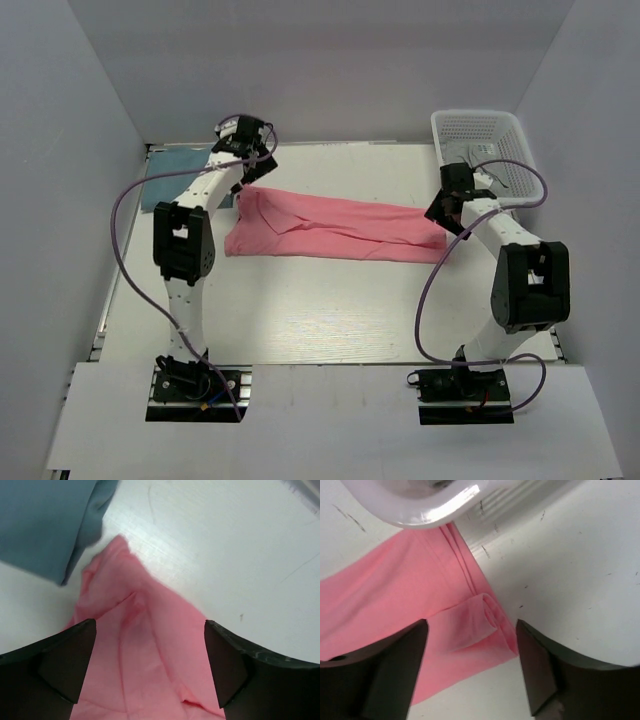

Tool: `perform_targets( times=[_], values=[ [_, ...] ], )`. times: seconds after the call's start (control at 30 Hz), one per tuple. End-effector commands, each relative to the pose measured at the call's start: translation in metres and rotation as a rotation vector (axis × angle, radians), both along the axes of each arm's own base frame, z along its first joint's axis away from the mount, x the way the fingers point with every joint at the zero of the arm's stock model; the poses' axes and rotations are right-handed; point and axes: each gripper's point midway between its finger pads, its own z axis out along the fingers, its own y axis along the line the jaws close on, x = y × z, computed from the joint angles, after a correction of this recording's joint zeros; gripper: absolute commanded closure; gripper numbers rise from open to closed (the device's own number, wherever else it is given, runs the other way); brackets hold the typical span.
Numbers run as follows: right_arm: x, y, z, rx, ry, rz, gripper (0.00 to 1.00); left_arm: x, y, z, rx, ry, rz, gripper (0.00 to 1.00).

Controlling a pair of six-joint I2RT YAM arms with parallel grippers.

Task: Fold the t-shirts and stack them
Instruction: Fold the other side of the tshirt into a rectangle

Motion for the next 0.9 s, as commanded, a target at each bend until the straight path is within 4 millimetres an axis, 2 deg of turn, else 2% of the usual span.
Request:
perform_targets(
  times=[0.0,0.03,0.07,0.1,0.13,0.17,0.23,0.27,0.3,0.33,0.37,0.4,0.43,0.5,0.53,0.77,0.83,0.87],
  values=[
    [0.018,0.003,0.036,0.016,-0.105,0.017,0.20,0.017,0.002,0.028,0.003,0.008,-0.048,0.00],
    [0.016,0.004,0.044,0.022,-0.124,0.020,0.18,0.016,0.007,0.030,0.006,0.023,-0.039,0.00],
    [0.011,0.007,0.042,0.031,-0.125,0.037,0.18,0.013,0.008,0.028,0.009,0.038,-0.039,0.00],
    [0.009,0.009,0.057,0.048,-0.169,0.047,0.13,0.007,0.009,0.027,0.011,0.049,-0.039,0.00],
    [0.010,0.014,0.060,0.067,-0.193,0.061,0.10,-0.006,0.012,0.026,0.014,0.061,-0.039,0.00],
    [-0.001,0.013,0.048,0.063,-0.166,0.078,0.10,-0.008,0.010,0.029,-0.002,0.038,-0.047,0.00],
    [-0.007,0.028,0.058,0.123,-0.199,0.148,0.10,-0.021,0.007,0.032,-0.027,0.028,-0.075,0.00],
    [-0.010,0.034,0.050,0.136,-0.197,0.178,0.10,-0.040,0.010,0.029,-0.034,0.039,-0.082,0.00],
    [-0.012,0.040,0.052,0.153,-0.210,0.218,0.10,-0.043,0.006,0.032,-0.057,0.014,-0.096,0.00],
    [-0.009,0.059,0.058,0.225,-0.250,0.292,0.10,-0.060,0.003,0.013,-0.062,0.056,-0.113,0.00],
    [-0.020,0.064,0.045,0.243,-0.227,0.314,0.10,-0.068,0.000,0.021,-0.087,0.032,-0.130,0.00],
    [-0.022,0.075,0.042,0.274,-0.226,0.361,0.10,-0.070,-0.009,0.023,-0.110,0.005,-0.157,0.00],
    [-0.019,0.079,0.040,0.284,-0.239,0.381,0.10,-0.082,-0.010,0.006,-0.124,0.037,-0.170,0.00],
    [-0.025,0.088,0.030,0.314,-0.201,0.412,0.10,-0.091,-0.019,-0.005,-0.166,0.056,-0.217,0.00],
    [-0.026,0.092,0.018,0.318,-0.163,0.414,0.10,-0.096,-0.018,-0.013,-0.165,0.064,-0.217,0.00],
    [-0.020,0.100,-0.011,0.346,-0.098,0.388,0.10,-0.110,-0.012,-0.056,-0.159,0.180,-0.202,0.00],
    [-0.012,0.102,-0.012,0.351,-0.110,0.380,0.10,-0.112,-0.009,-0.062,-0.147,0.199,-0.194,0.00],
    [-0.011,0.098,-0.022,0.340,-0.085,0.361,0.10,-0.111,-0.007,-0.062,-0.138,0.198,-0.188,0.00]
  ],
)
